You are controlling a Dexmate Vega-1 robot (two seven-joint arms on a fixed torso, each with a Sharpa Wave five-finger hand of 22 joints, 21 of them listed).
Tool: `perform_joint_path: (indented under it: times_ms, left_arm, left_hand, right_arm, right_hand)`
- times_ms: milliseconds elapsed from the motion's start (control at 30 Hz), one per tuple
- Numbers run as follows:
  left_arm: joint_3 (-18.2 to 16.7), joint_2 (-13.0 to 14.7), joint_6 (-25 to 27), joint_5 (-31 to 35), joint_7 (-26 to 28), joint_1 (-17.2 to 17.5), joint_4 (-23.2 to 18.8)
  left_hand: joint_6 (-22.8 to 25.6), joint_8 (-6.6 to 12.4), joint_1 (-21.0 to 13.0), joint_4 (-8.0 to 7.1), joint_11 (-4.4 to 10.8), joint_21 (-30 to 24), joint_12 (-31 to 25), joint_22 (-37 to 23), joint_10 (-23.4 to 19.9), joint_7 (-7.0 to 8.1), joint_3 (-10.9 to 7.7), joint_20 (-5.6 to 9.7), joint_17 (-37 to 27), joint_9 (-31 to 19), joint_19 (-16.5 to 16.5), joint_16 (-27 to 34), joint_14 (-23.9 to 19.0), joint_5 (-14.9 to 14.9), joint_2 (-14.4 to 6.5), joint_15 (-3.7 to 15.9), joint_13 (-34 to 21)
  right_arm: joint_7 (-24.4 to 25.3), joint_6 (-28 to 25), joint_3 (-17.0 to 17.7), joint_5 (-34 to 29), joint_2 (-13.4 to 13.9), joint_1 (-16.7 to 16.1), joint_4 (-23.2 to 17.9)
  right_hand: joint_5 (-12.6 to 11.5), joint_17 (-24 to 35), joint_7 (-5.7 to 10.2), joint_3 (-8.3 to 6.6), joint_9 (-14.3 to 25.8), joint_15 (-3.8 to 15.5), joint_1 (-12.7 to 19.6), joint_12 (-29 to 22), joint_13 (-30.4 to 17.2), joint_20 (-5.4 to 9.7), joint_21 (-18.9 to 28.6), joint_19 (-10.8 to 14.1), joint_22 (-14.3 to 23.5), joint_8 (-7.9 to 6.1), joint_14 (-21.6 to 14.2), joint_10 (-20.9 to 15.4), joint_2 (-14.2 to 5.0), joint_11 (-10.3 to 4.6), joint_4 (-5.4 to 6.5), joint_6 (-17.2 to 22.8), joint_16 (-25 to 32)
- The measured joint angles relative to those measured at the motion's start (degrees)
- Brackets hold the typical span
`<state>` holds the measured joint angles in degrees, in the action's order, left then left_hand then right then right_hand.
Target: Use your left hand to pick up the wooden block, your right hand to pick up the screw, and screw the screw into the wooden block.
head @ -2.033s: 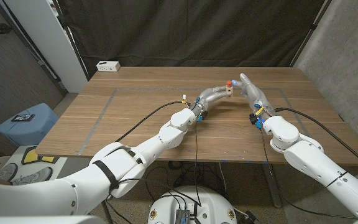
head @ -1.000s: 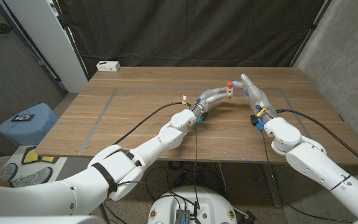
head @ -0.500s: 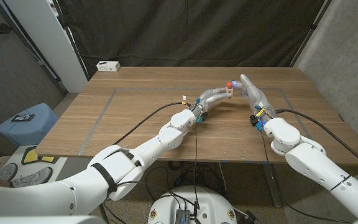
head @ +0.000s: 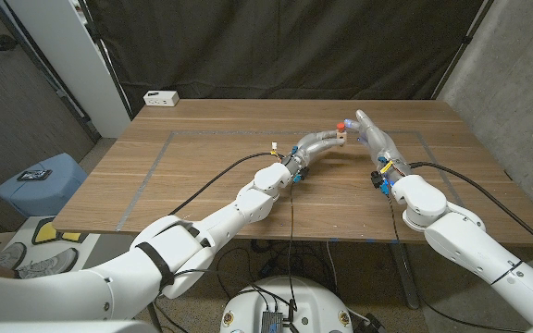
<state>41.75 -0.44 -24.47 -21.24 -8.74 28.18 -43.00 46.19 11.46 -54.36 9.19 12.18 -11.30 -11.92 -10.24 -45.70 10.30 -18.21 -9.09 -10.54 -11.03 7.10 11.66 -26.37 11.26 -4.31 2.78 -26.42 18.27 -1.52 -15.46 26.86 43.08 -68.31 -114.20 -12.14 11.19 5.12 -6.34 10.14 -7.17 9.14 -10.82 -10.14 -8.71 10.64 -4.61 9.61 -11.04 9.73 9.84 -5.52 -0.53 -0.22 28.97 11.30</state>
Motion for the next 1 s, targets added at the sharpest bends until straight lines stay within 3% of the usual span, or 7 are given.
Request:
perform_joint_path:
  times_ms: [1000]
  left_arm:
    - [-0.2, -0.84, -0.52, -0.36, -0.76, -0.94, 2.16]
  left_hand:
    - [-0.06, -0.17, -0.39, -0.01, -0.1, 0.0, 0.05, 0.0, 0.52, -0.02, -0.01, -0.01, 0.01, -0.03, -0.01, 0.0, 0.21, 0.0, -0.42, -0.2, -0.02]
  right_arm:
    - [-0.24, -0.97, -0.44, 0.09, 0.2, -0.2, -1.12]
  right_hand:
    - [-0.39, 0.01, 0.01, -0.26, -0.06, 0.0, 0.0, 0.0, -0.01, 0.0, 0.0, 0.0, 0.01, 0.04, 0.0, 0.0, 0.0, 0.01, -0.25, -0.02, 0.0]
